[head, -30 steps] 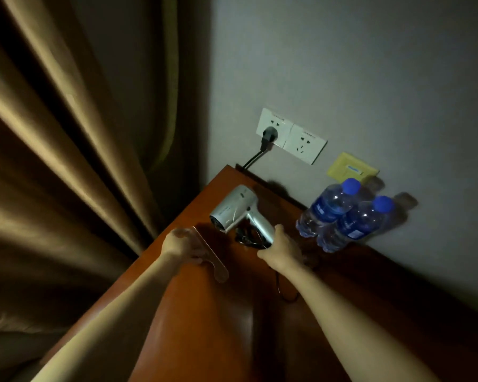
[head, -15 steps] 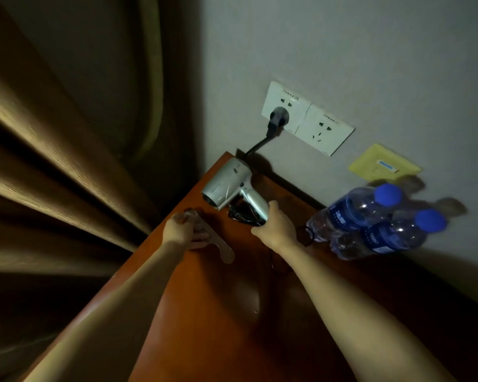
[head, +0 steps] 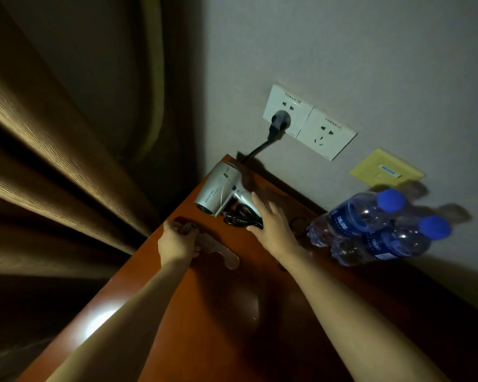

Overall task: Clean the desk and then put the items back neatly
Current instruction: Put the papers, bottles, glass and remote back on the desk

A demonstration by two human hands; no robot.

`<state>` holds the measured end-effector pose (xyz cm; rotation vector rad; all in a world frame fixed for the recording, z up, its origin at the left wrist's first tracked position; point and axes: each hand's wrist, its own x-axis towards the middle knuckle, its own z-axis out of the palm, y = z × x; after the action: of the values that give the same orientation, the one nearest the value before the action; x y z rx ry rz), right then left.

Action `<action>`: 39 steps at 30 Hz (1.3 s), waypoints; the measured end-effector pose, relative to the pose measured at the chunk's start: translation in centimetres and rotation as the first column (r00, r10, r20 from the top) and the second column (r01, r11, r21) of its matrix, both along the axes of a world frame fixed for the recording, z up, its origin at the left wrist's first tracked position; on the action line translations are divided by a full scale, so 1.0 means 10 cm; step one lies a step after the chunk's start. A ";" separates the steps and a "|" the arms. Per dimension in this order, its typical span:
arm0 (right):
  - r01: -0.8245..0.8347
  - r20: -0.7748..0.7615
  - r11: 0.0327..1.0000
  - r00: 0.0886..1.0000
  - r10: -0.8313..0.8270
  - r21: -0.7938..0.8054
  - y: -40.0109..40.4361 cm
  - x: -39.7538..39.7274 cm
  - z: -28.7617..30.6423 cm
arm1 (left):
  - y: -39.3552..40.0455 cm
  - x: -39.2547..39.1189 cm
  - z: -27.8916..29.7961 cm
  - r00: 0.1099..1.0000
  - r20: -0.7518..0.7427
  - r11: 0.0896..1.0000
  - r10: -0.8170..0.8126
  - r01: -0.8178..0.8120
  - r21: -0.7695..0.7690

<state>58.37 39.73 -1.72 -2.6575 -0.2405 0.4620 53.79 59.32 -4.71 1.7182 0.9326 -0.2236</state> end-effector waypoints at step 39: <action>0.052 0.064 0.993 0.997 -0.045 -0.103 0.00 -0.31 -0.23 | -0.49 0.27 0.00 0.937 0.117 0.939 -0.329 0.311 0.144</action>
<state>55.26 39.77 -3.98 -2.7760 -0.1744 0.3876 56.53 54.42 -4.70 1.9714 0.5684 -0.2597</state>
